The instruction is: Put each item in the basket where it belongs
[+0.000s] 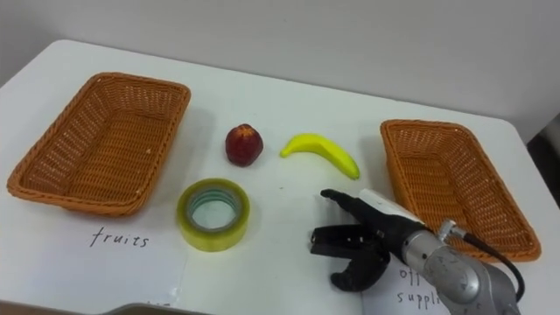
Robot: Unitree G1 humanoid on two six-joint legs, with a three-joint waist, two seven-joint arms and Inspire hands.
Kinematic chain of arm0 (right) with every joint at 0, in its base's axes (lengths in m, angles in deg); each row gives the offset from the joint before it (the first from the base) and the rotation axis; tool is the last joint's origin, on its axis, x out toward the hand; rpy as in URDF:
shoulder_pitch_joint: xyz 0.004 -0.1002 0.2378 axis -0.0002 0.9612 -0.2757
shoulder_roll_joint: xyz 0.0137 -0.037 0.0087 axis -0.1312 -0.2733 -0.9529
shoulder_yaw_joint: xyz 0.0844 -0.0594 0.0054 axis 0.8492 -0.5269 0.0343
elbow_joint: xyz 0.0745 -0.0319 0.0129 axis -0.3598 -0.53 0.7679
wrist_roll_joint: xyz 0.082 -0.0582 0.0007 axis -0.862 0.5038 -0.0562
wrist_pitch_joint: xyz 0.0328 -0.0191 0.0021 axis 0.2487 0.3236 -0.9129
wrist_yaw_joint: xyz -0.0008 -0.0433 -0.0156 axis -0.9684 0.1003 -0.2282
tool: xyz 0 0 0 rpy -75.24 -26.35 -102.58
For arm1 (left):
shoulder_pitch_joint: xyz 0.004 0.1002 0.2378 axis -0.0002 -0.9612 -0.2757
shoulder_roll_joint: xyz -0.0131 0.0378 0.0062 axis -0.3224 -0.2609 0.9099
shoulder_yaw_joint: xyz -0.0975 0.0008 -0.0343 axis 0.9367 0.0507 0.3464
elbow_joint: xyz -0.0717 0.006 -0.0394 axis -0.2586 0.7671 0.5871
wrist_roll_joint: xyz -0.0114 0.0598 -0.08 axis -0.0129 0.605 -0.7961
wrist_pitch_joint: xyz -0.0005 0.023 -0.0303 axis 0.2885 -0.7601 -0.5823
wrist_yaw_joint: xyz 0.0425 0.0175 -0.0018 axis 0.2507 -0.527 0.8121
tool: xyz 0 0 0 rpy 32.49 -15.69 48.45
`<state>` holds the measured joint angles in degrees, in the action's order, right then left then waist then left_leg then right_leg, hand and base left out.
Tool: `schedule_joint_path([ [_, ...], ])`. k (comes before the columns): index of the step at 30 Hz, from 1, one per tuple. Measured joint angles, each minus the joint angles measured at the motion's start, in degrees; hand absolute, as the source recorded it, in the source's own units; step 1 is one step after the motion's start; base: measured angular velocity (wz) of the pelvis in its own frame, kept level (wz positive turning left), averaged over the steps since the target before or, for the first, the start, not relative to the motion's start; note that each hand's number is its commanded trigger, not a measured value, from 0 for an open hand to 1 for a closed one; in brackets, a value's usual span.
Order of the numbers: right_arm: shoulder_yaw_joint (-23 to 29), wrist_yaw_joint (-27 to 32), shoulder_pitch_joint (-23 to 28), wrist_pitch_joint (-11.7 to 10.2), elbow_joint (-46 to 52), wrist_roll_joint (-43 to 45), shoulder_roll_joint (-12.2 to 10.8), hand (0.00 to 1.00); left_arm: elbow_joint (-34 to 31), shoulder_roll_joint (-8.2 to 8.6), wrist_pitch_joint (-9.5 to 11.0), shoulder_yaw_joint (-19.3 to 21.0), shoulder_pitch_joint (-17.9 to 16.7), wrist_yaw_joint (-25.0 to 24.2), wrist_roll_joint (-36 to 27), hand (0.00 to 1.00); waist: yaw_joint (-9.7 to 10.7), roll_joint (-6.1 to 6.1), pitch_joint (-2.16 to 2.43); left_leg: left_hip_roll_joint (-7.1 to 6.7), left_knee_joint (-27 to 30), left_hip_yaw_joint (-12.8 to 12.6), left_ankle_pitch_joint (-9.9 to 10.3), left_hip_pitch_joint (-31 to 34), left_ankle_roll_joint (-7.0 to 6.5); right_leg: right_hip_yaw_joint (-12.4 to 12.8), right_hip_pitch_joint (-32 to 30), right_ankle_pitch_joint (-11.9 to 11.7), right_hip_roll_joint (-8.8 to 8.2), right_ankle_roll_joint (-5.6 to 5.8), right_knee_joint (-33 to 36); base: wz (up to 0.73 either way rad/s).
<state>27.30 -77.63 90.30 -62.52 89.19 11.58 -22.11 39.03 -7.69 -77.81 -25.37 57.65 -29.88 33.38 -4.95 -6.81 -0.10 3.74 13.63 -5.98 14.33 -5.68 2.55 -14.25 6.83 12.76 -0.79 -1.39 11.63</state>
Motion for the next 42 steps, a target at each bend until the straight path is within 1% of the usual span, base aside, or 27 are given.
schedule_joint_path([
  [9, -0.03, 0.0, -0.05, 0.12, -0.07, 0.01, 0.01, 0.0, -0.03, -0.01, -0.01, -0.32, -0.47, 0.53, -0.05, 0.0, 0.02, -0.01, -0.01, -0.06, -0.02, 0.23, -0.02, -0.03, -0.02, -0.07, 0.34, 0.0, -0.13, 0.0, 0.03, 0.0],
  [12, 0.0, 0.01, -0.1, 1.26, -0.14, 0.14, 0.02, 0.0, -0.02, -0.09, -0.28, -1.01, -0.61, 0.55, -0.16, 0.0, 0.09, -0.08, -0.03, -0.25, -0.05, 0.56, -0.13, -0.06, -0.18, -0.03, 0.11, 0.02, -0.13, 0.04, 0.01, 0.05],
  [15, -0.12, -0.13, -0.14, 1.35, -0.24, 0.24, 0.04, 0.0, -0.03, -0.18, -0.33, -1.54, -0.47, 0.56, -0.17, 0.0, 0.13, -0.39, -0.09, -0.37, -0.05, 0.57, -0.18, -0.02, -0.25, 0.0, 0.11, 0.04, -0.19, 0.08, 0.0, 0.01],
  [20, -0.27, -1.4, -0.2, 2.61, -0.19, 0.37, 0.03, 0.0, -0.02, -1.35, -0.55, -2.66, -0.48, 0.58, -0.48, 0.0, 0.02, -0.96, -0.14, -0.43, -0.04, 0.69, -0.2, 0.04, -0.29, -0.09, 0.11, 0.03, -0.2, 0.12, 0.0, 0.0],
  [22, -0.5, -2.5, -0.73, 3.73, -0.12, 0.86, 0.06, 0.0, -0.26, -1.39, -1.61, -2.88, -0.49, 0.6, -0.56, 0.0, -0.05, -0.99, -0.11, -0.42, -0.03, 0.68, -0.2, 0.03, -0.29, -0.14, 0.07, 0.03, -0.2, 0.12, 0.07, 0.0],
  [23, -0.68, -2.77, -0.87, 3.86, 0.05, 1.41, 0.09, 0.0, -0.38, -1.39, -1.74, -2.82, -0.52, 0.59, -0.56, 0.0, -0.1, -1.0, -0.1, -0.41, -0.02, 0.67, -0.2, 0.02, -0.29, -0.12, 0.05, 0.03, -0.18, 0.12, 0.07, 0.0],
  [25, -0.89, -4.19, -1.13, 4.91, 0.76, 2.72, 0.1, 0.0, -1.39, -1.39, -2.41, -2.79, -0.55, 0.51, -0.56, 0.0, -0.2, -1.05, -0.07, -0.39, -0.01, 0.67, -0.2, -0.01, -0.29, -0.14, 0.04, 0.02, -0.16, 0.12, 0.07, 0.0],
  [27, -1.1, -4.79, -1.19, 5.14, 0.83, 3.14, 0.31, 0.0, -1.76, -1.41, -2.53, -2.8, -0.53, 0.51, -0.59, 0.0, -0.25, -1.09, -0.04, -0.4, 0.03, 0.67, -0.2, -0.04, -0.29, -0.15, 0.09, 0.02, -0.17, 0.12, 0.12, 0.0],
  [28, -1.41, -5.1, -1.43, 5.34, 0.85, 3.44, 0.46, 0.38, -1.77, -1.41, -2.55, -2.8, -0.53, 0.51, -0.6, 0.0, -0.25, -1.11, -0.01, -0.39, 0.07, 0.67, -0.2, -0.05, -0.29, -0.15, 0.11, 0.01, -0.17, 0.12, 0.14, 0.0],
  [29, -1.56, -5.14, -1.53, 5.6, 0.85, 3.49, 0.47, 0.6, -1.78, -1.41, -2.56, -2.81, -0.52, 0.51, -0.61, 0.0, -0.22, -1.12, -0.01, -0.39, 0.08, 0.67, -0.2, -0.05, -0.29, -0.15, 0.11, 0.01, -0.17, 0.12, 0.13, 0.0],
  [30, -1.71, -5.15, -1.69, 5.74, 0.48, 3.68, 0.48, 0.98, -1.78, -1.41, -2.6, -2.82, -0.52, 0.51, -0.78, 0.0, -0.16, -1.12, 0.0, -0.39, 0.12, 0.69, -0.2, -0.04, -0.29, -0.17, 0.17, 0.0, -0.16, 0.12, 0.15, 0.0],
  [31, -1.75, -5.15, -2.04, 5.73, 0.11, 3.68, 0.48, 1.0, -1.78, -1.41, -2.71, -2.82, -0.52, 0.52, -1.28, 0.0, -0.16, -1.12, 0.0, -0.39, 0.14, 0.72, -0.2, -0.03, -0.29, -0.19, 0.19, 0.0, -0.16, 0.13, 0.16, 0.0],
  [35, -2.07, -3.65, -2.84, 5.83, -0.39, 4.99, 0.47, 1.0, -2.14, -1.41, -2.87, -2.82, -0.52, 0.52, -2.19, 0.0, -0.18, -1.04, 0.05, -0.39, 0.11, 0.75, -0.2, -0.02, -0.3, -0.2, 0.19, 0.0, -0.16, 0.13, 0.11, 0.0],
  [38, -2.54, -3.07, -4.26, 6.46, -0.71, 6.9, 0.5, 1.0, -2.66, -1.44, -2.92, -2.83, -0.52, 0.54, -2.2, 0.0, -0.38, -0.96, 0.12, -0.4, 0.01, 0.83, -0.2, -0.01, -0.3, -0.29, 0.19, -0.01, -0.16, 0.14, 0.13, 0.0],
  [39, -2.53, -2.86, -4.45, 7.11, -0.58, 7.12, 0.49, 1.0, -2.83, -1.44, -3.05, -2.83, -0.59, 0.54, -2.2, 0.0, -0.47, -0.95, 0.17, -0.4, -0.02, 0.87, -0.2, -0.01, -0.3, -0.3, 0.2, -0.02, -0.15, 0.15, 0.14, 0.0],
  [41, -2.48, -2.8, -4.44, 7.7, -0.4, 7.18, 0.49, 1.0, -2.89, -1.44, -3.63, -2.82, -0.58, 0.54, -2.19, 0.0, -0.71, -0.93, 0.39, -0.4, -0.03, 0.88, -0.2, -0.01, -0.3, -0.29, 0.18, -0.02, -0.14, 0.15, 0.13, 0.0],
  [42, -2.48, -2.67, -4.43, 8.07, -0.3, 7.66, 0.5, 1.0, -2.89, -1.44, -3.88, -2.81, -0.59, 0.54, -2.18, 0.0, -0.86, -0.93, 0.65, -0.4, -0.03, 0.88, -0.2, -0.02, -0.3, -0.29, 0.2, -0.03, -0.14, 0.16, 0.13, 0.0],
])
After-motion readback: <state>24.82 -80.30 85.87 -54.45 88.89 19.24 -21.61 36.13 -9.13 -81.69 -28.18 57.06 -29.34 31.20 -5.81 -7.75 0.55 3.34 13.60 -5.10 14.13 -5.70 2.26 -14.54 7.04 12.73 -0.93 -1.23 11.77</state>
